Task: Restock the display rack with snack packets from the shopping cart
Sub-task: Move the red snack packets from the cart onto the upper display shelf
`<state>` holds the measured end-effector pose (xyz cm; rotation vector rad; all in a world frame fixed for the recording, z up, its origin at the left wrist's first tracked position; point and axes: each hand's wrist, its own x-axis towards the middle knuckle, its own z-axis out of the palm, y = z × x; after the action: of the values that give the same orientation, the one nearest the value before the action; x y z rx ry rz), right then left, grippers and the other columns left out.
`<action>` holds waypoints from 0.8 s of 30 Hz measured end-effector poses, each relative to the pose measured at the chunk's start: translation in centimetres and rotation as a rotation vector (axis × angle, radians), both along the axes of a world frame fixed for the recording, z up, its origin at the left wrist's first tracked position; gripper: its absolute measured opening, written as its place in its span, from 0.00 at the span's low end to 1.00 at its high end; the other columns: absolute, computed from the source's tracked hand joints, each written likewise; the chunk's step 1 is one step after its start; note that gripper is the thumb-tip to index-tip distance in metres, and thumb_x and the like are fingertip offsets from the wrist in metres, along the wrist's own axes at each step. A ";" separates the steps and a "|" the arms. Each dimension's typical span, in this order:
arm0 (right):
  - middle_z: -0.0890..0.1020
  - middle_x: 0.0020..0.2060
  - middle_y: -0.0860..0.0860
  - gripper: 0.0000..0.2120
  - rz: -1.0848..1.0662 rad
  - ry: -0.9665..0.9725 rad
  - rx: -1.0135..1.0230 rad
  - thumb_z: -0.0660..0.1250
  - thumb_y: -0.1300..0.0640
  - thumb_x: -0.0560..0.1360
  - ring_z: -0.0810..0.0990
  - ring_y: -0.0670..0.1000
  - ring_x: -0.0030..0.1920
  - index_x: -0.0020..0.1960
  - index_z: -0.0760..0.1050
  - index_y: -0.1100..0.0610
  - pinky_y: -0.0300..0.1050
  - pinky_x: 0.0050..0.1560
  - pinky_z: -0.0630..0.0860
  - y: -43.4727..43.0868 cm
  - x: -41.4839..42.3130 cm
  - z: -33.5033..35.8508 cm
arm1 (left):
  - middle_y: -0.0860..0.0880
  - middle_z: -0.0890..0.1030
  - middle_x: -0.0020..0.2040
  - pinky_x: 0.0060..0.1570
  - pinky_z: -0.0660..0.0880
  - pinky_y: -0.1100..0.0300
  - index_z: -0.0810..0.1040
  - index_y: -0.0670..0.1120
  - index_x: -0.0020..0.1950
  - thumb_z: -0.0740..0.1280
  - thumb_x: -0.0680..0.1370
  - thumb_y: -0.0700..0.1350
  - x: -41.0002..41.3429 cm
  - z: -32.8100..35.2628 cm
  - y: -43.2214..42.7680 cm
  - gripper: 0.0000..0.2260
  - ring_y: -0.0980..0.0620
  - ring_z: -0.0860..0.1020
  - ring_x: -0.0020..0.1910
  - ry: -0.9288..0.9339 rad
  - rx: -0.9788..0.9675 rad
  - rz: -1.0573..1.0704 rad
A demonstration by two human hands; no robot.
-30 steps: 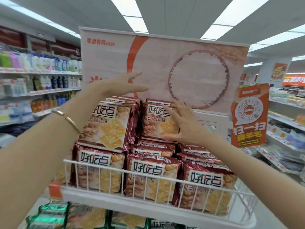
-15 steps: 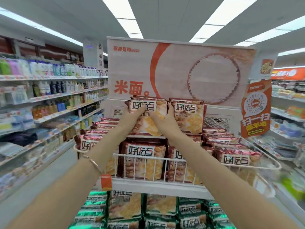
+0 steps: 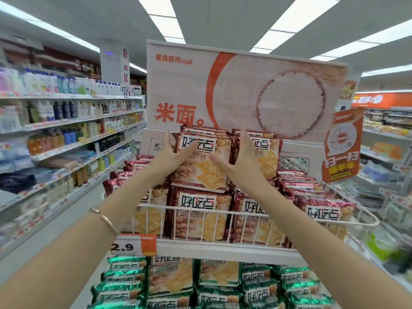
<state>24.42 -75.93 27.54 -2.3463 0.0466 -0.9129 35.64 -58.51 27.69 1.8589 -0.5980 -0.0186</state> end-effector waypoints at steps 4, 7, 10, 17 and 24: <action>0.35 0.79 0.47 0.39 -0.005 0.059 -0.633 0.51 0.27 0.73 0.36 0.48 0.78 0.78 0.39 0.36 0.49 0.76 0.32 -1.9 0.5 -0.9 | 0.50 0.70 0.74 0.67 0.68 0.57 0.40 0.56 0.81 0.76 0.63 0.69 -0.8 0.1 0.0 0.60 0.57 0.75 0.63 -0.022 0.050 -0.081; 0.32 0.78 0.43 0.39 -0.024 0.122 -0.667 0.45 0.22 0.71 0.40 0.54 0.80 0.76 0.35 0.31 0.64 0.77 0.48 -4.1 1.8 -1.3 | 0.61 0.73 0.55 0.53 0.67 0.68 0.48 0.51 0.80 0.77 0.71 0.55 -1.3 -0.6 -1.8 0.48 0.73 0.69 0.41 -0.080 0.039 -0.056; 0.29 0.76 0.42 0.39 -0.030 0.145 -0.661 0.50 0.24 0.72 0.46 0.54 0.80 0.75 0.34 0.30 0.67 0.74 0.55 -4.5 1.9 -2.1 | 0.59 0.71 0.58 0.48 0.66 0.73 0.47 0.51 0.80 0.76 0.72 0.52 -2.1 -1.1 -2.3 0.48 0.76 0.68 0.37 -0.095 0.014 -0.057; 0.31 0.77 0.39 0.36 0.130 0.116 -0.528 0.56 0.31 0.76 0.41 0.45 0.78 0.76 0.38 0.30 0.53 0.76 0.52 -4.9 -2.6 -1.0 | 0.53 0.34 0.81 0.76 0.41 0.49 0.30 0.58 0.78 0.70 0.67 0.71 -2.8 -1.4 0.0 0.57 0.54 0.39 0.80 -0.365 0.088 0.125; 0.42 0.80 0.46 0.32 -0.040 0.436 -0.713 0.41 0.25 0.73 0.51 0.50 0.80 0.70 0.28 0.28 0.54 0.72 0.66 -8.6 -3.8 -4.2 | 0.52 0.23 0.75 0.78 0.43 0.43 0.28 0.68 0.74 0.42 0.72 0.75 -2.0 -5.4 1.6 0.35 0.51 0.27 0.76 -0.758 0.652 0.106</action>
<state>20.61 -84.57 23.38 -3.1841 -0.0687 -0.4486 33.61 -56.93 22.28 2.5300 -1.0997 0.6558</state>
